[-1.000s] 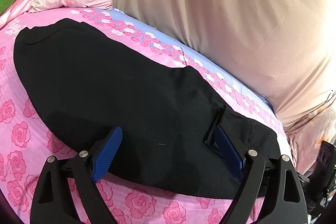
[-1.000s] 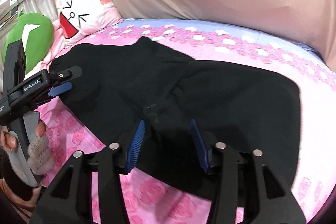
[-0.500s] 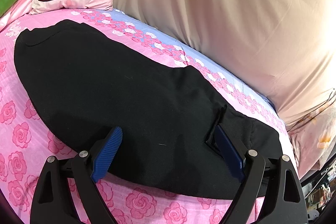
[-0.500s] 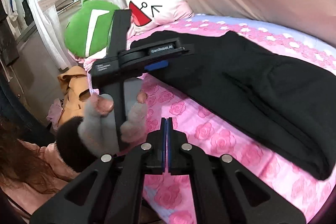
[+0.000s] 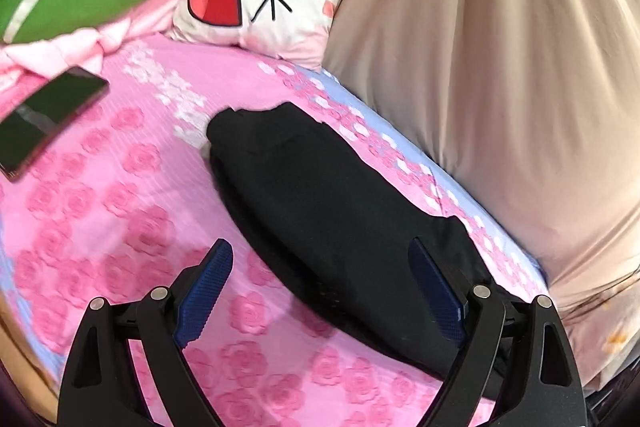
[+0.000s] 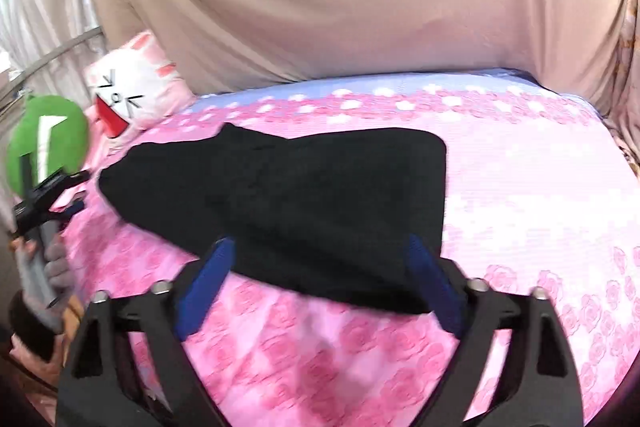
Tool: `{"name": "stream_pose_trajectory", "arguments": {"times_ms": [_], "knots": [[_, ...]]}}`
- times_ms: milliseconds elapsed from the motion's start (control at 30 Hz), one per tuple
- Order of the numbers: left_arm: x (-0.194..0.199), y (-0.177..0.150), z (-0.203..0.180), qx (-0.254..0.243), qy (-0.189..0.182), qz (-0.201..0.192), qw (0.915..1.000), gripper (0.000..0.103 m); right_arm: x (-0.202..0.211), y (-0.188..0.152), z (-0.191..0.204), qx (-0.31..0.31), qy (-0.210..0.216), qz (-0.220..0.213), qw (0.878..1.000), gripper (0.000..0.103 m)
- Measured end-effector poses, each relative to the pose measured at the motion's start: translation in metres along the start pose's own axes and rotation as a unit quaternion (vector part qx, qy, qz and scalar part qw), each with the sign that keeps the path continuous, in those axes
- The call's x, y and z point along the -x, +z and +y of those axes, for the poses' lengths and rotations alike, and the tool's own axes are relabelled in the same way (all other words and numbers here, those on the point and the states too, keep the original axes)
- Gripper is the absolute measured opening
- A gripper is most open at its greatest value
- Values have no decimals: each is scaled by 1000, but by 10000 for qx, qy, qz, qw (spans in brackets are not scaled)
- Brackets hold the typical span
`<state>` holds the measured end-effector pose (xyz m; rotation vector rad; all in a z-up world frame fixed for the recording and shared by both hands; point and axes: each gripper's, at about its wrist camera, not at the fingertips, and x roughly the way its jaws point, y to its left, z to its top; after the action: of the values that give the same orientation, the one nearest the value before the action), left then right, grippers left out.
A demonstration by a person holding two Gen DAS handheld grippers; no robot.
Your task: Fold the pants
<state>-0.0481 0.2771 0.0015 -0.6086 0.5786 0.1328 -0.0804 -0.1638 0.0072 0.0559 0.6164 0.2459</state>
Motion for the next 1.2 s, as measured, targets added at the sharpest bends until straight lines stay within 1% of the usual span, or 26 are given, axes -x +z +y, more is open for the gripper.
{"name": "stream_pose_trajectory", "arguments": {"times_ms": [67, 167, 200, 267, 300, 333, 367, 433, 533, 600, 633, 667, 700, 733, 767, 800, 833, 867, 933, 1000, 1033, 1067, 1100, 1133, 1167, 1200], "knots": [[-2, -4, -7, -167, 18, 15, 9999, 87, -22, 11, 32, 539, 162, 150, 9983, 79], [-14, -14, -21, -303, -148, 171, 9993, 87, -67, 24, 82, 1193, 305, 399, 9916, 79], [-18, -16, -24, -305, -182, 220, 9991, 87, -80, 24, 93, 1307, 290, 499, 9897, 79], [-23, -18, -25, -283, -261, 300, 9988, 87, -117, 26, 108, 1577, -24, 707, 9849, 78], [-23, -18, -24, -261, -304, 330, 9987, 87, -130, 26, 110, 1646, -142, 811, 9829, 72], [-23, -17, -22, -254, -326, 347, 9985, 87, -143, 26, 109, 1668, -189, 971, 9810, 34], [-22, -14, -19, -248, -327, 342, 9986, 87, -151, 26, 105, 1573, -226, 1059, 9816, 26], [-16, -3, -4, -133, -285, 243, 9992, 87, -148, 35, 109, 1563, -235, 990, 9825, 17], [-7, 12, 15, 97, -203, 94, 9997, 87, -126, 50, 124, 1508, 83, 629, 9865, 16], [-5, 24, 27, 228, -76, -20, 9997, 87, -133, 47, 135, 1564, 462, 767, 9836, 18], [-5, 27, 30, 262, -21, -40, 9996, 87, -143, 42, 140, 1618, 454, 873, 9819, 22], [-7, 30, 34, 306, 52, -32, 9995, 87, -155, 30, 143, 1735, 301, 1059, 9787, 28], [-8, 32, 36, 343, 97, -17, 9994, 87, -162, 21, 142, 1806, 159, 1143, 9768, 29], [-9, 34, 39, 399, 157, 8, 9991, 87, -155, 18, 139, 1760, 195, 984, 9793, 31], [-10, 36, 44, 476, 181, 52, 9987, 87, -145, 18, 134, 1638, 286, 942, 9816, 40], [-12, 37, 49, 533, 172, 117, 9984, 87, -132, 20, 127, 1502, 323, 864, 9843, 45], [-14, 38, 51, 579, 170, 176, 9980, 87, -117, 21, 118, 1398, 269, 701, 9873, 59], [-17, 40, 55, 664, 158, 273, 9973, 87, -99, 21, 107, 1277, 146, 473, 9906, 77], [-29, 43, 67, 922, 78, 526, 9943, 87, -66, 19, 78, 957, -76, 213, 9952, 93], [-42, 46, 76, 1173, -38, 743, 9903, 87, -38, 10, 33, 360, -355, 201, 9985, 93], [-49, 47, 80, 1319, -86, 838, 9877, 87, -30, 7, 18, 129, -493, 222, 9985, 93], [-58, 49, 84, 1471, -245, 933, 9844, 87, -24, 0, -6, -211, -674, 263, 9972, 93], [-64, 50, 85, 1567, -333, 999, 9820, 87, -18, -5, -25, -527, -745, 303, 9954, 93], [-66, 52, 85, 1618, -347, 974, 9814, 87, -13, -12, -42, -840, -717, 331, 9933, 93], [-70, 55, 83, 1644, -413, 960, 9808, 87, -11, -20, -63, -1326, -578, 417, 9886, 93], [-75, 56, 81, 1653, -511, 1026, 9796, 87, -12, -24, -71, -1569, -445, 465, 9855, 93]]}}
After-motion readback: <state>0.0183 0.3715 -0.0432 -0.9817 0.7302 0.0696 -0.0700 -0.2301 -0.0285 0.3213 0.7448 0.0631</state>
